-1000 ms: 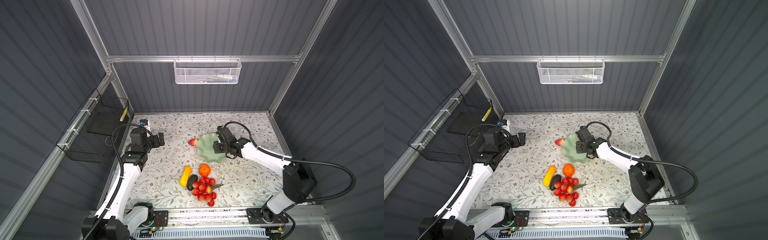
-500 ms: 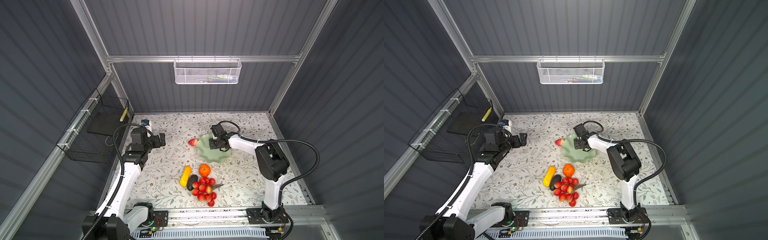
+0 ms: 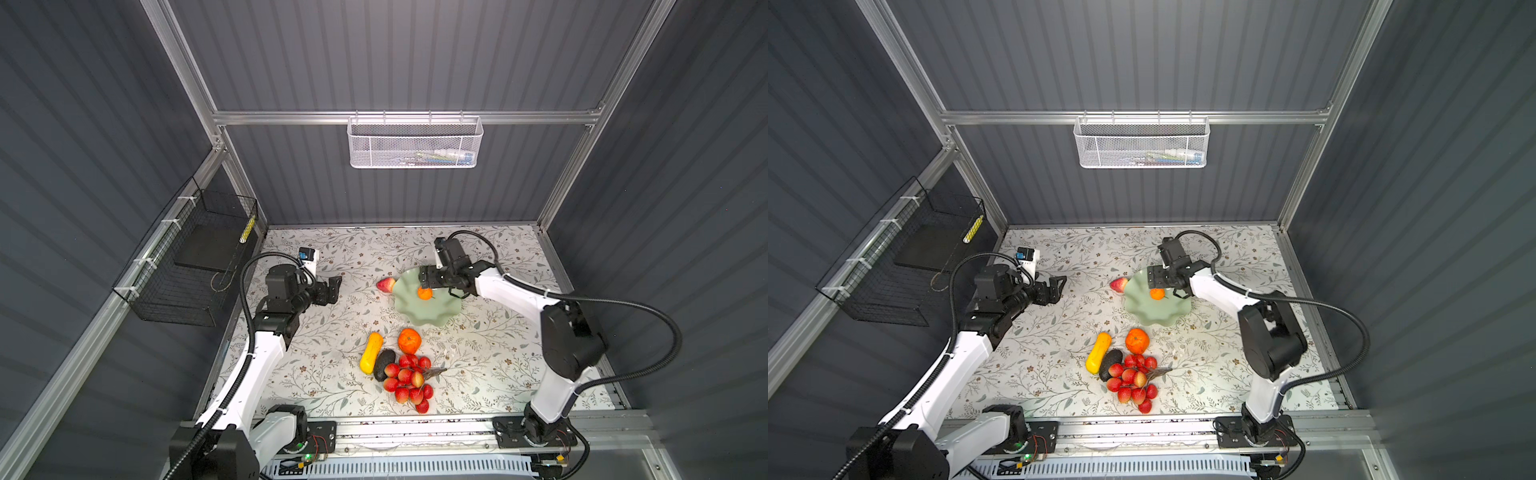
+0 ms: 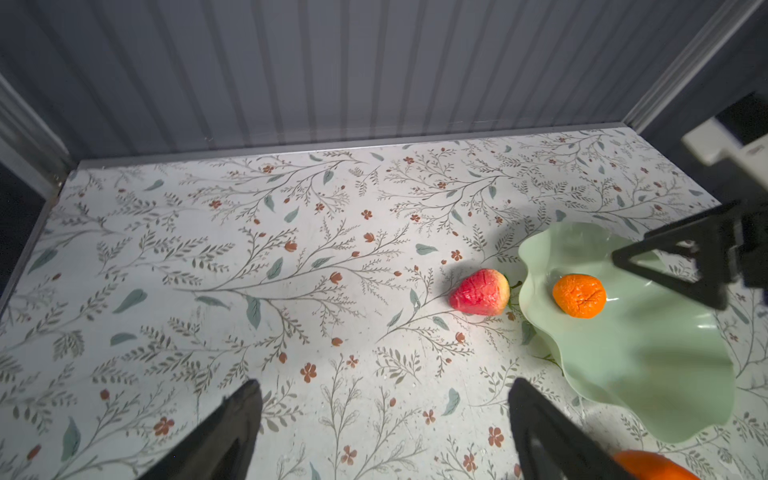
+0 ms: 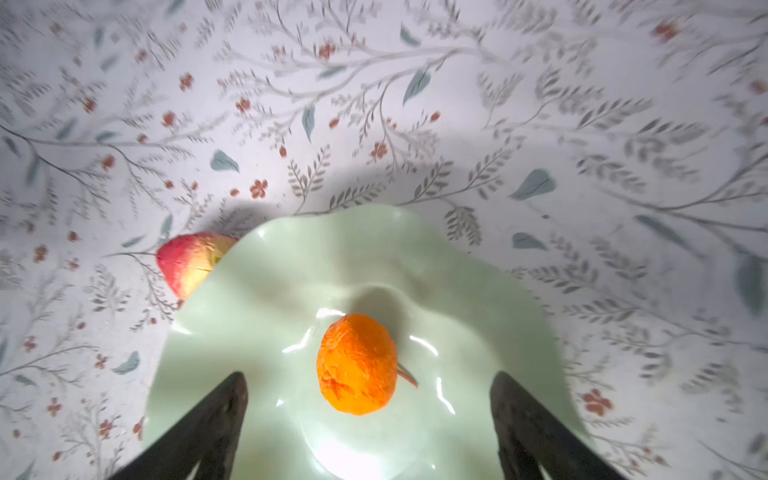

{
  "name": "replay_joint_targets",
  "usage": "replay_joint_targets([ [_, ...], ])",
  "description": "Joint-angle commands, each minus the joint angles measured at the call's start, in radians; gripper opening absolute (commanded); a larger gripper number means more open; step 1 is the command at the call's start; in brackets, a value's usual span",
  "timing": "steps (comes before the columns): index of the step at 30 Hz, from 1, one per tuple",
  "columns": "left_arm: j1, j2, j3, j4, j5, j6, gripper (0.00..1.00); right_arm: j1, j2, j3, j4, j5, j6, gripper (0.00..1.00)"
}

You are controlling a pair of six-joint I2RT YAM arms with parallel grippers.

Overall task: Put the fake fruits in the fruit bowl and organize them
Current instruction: 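Reach the left gripper to the pink-yellow peach and grasp it while the right gripper withdraws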

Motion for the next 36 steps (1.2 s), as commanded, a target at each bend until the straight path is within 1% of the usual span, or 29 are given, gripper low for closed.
replay_joint_targets([
  [1, -0.072, 0.046, -0.003, 0.121, 0.032, 0.256, 0.90, -0.037, -0.124, -0.086, 0.073, -0.030, 0.020, 0.95],
  [2, -0.118, 0.077, 0.005, 0.123, -0.006, 0.359, 0.90, -0.048, -0.159, -0.115, 0.084, -0.040, 0.023, 0.96],
  [3, -0.154, 0.117, 0.016, 0.127, -0.028, 0.437, 0.90, -0.056, -0.194, -0.145, 0.096, -0.053, 0.028, 0.97],
  [4, -0.160, 0.158, 0.030, 0.135, -0.022, 0.478, 0.90, -0.064, -0.224, -0.170, 0.105, -0.061, 0.030, 0.98],
  [6, -0.160, 0.265, 0.072, 0.133, 0.012, 0.547, 0.89, -0.074, -0.292, -0.225, 0.118, -0.070, 0.035, 0.99],
  [9, -0.168, 0.411, 0.161, 0.040, 0.079, 0.686, 0.87, -0.083, -0.382, -0.283, 0.114, -0.066, 0.032, 0.99],
  [10, -0.171, 0.449, 0.183, 0.018, 0.089, 0.714, 0.86, -0.085, -0.401, -0.298, 0.108, -0.063, 0.030, 0.99],
  [11, -0.175, 0.490, 0.202, 0.010, 0.133, 0.739, 0.85, -0.090, -0.429, -0.313, 0.100, -0.061, 0.029, 0.99],
  [16, -0.196, 0.624, 0.255, 0.055, 0.203, 0.776, 0.84, -0.102, -0.545, -0.373, 0.069, -0.042, 0.018, 0.99],
  [18, -0.220, 0.673, 0.282, 0.054, 0.211, 0.820, 0.84, -0.107, -0.571, -0.389, 0.060, -0.031, 0.015, 0.99],
  [23, -0.245, 0.791, 0.375, -0.001, 0.217, 0.882, 0.82, -0.119, -0.610, -0.402, 0.039, -0.027, 0.012, 0.99],
  [26, -0.246, 0.843, 0.417, -0.008, 0.224, 0.897, 0.82, -0.124, -0.631, -0.405, 0.036, -0.027, 0.010, 0.99],
  [32, -0.261, 0.929, 0.505, -0.086, 0.236, 0.956, 0.81, -0.134, -0.645, -0.407, 0.021, -0.023, 0.006, 0.99],
  [36, -0.263, 0.962, 0.525, -0.080, 0.239, 0.940, 0.78, -0.137, -0.654, -0.414, 0.025, -0.020, 0.008, 0.99],
])
